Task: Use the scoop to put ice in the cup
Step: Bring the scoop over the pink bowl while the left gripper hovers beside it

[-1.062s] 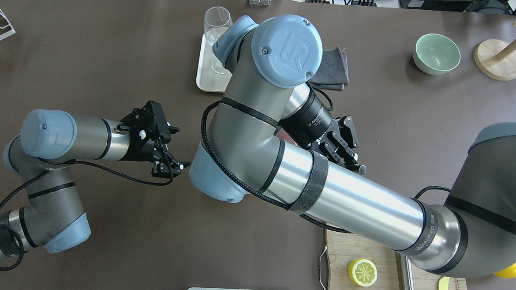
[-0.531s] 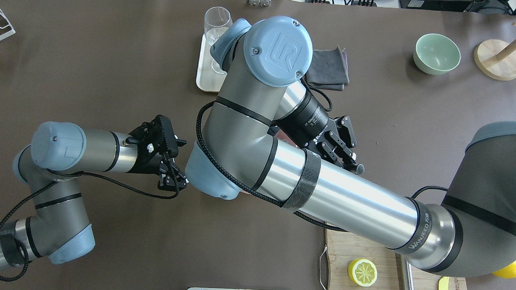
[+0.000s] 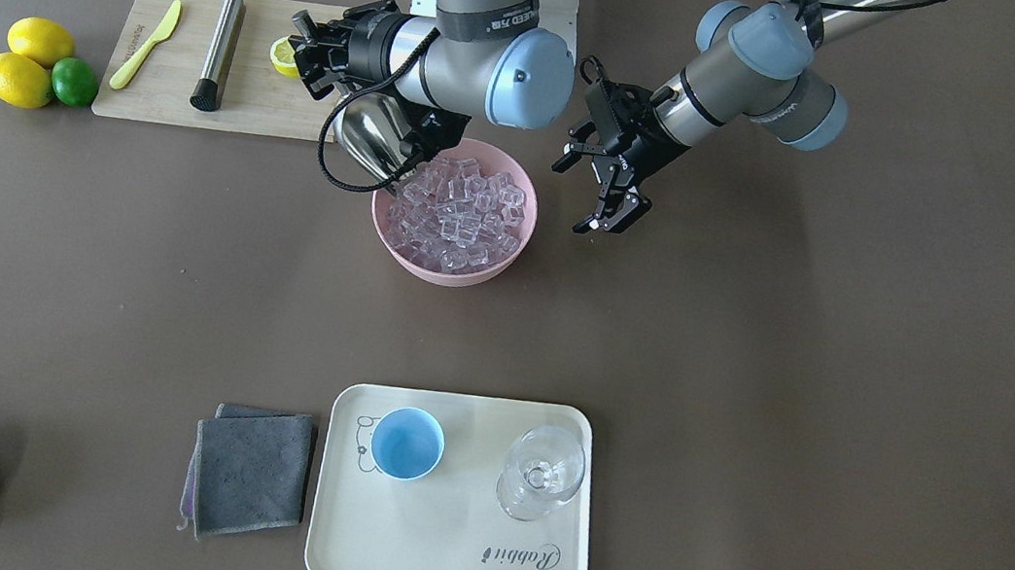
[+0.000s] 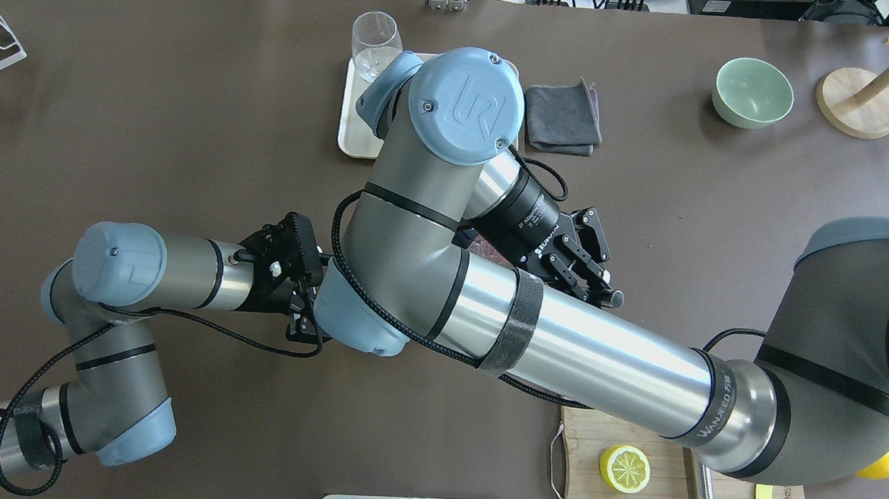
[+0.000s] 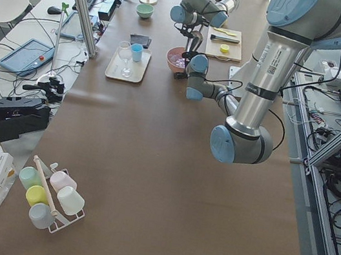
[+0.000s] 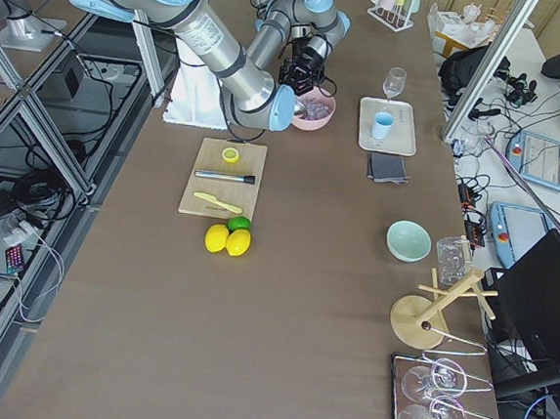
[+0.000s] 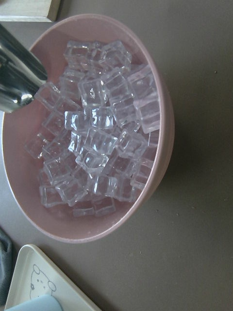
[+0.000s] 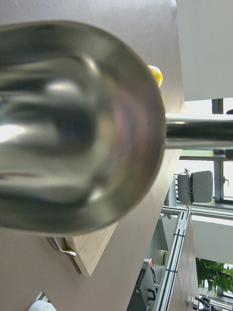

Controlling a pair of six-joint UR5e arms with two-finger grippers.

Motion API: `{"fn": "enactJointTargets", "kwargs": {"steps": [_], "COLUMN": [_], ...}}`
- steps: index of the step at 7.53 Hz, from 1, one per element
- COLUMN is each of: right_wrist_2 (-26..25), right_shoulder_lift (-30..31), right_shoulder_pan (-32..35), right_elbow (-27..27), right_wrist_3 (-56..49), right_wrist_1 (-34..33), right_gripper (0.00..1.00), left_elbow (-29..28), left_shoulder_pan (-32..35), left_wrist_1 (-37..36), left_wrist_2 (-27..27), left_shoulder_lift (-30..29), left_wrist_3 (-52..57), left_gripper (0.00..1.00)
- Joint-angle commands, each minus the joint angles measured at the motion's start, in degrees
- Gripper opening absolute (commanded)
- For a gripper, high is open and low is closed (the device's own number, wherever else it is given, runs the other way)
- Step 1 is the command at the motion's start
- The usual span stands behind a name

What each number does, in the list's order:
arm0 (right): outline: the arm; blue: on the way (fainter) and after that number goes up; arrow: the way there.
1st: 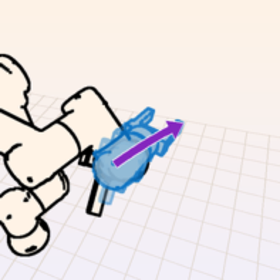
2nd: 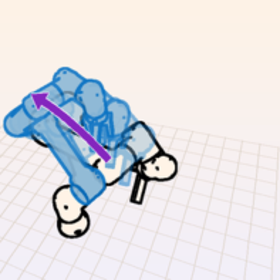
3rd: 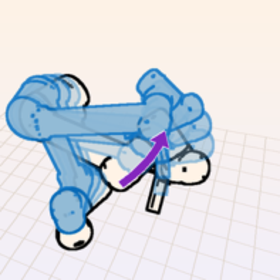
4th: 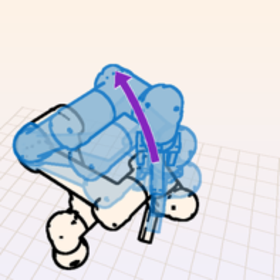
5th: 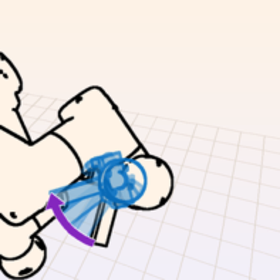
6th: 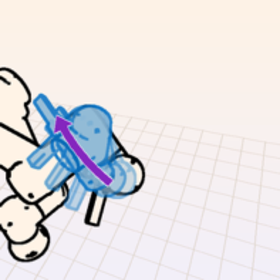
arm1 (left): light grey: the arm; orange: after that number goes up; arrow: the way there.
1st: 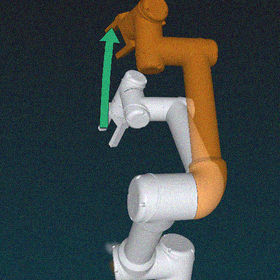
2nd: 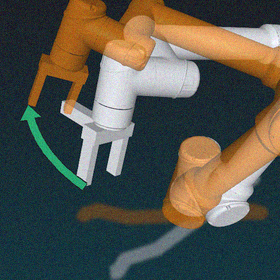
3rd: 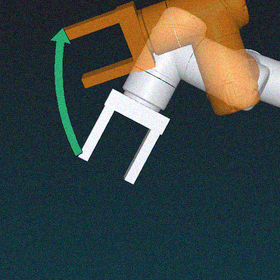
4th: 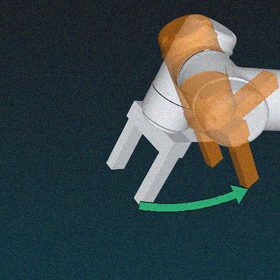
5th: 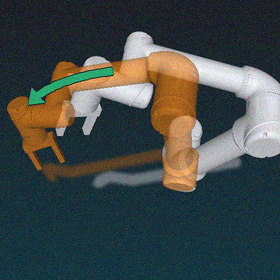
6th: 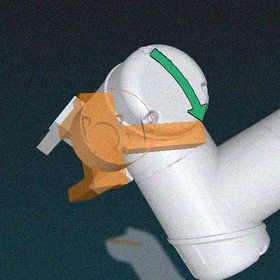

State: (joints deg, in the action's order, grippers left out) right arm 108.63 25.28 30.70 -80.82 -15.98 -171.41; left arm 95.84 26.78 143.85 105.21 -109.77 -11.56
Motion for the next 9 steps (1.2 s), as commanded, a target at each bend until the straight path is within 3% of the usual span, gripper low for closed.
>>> {"fn": "enactJointTargets", "kwargs": {"steps": [1, 9], "right_wrist_2": [0.0, 0.1], "right_shoulder_lift": [-0.1, 2.7], "right_shoulder_pan": [-0.6, -0.8], "right_elbow": [2.0, 1.9], "right_wrist_3": [1.3, 4.8], "right_wrist_1": [2.4, 14.2], "right_gripper": [0.0, 0.0], "left_elbow": [-1.3, -1.5], "left_shoulder_pan": [-0.1, 0.1], "left_wrist_1": [0.0, 0.5], "left_wrist_2": [0.0, -0.1], "left_shoulder_lift": [-1.2, -1.3], "left_wrist_3": [0.0, 0.0], "left_gripper": [0.99, 0.99]}}
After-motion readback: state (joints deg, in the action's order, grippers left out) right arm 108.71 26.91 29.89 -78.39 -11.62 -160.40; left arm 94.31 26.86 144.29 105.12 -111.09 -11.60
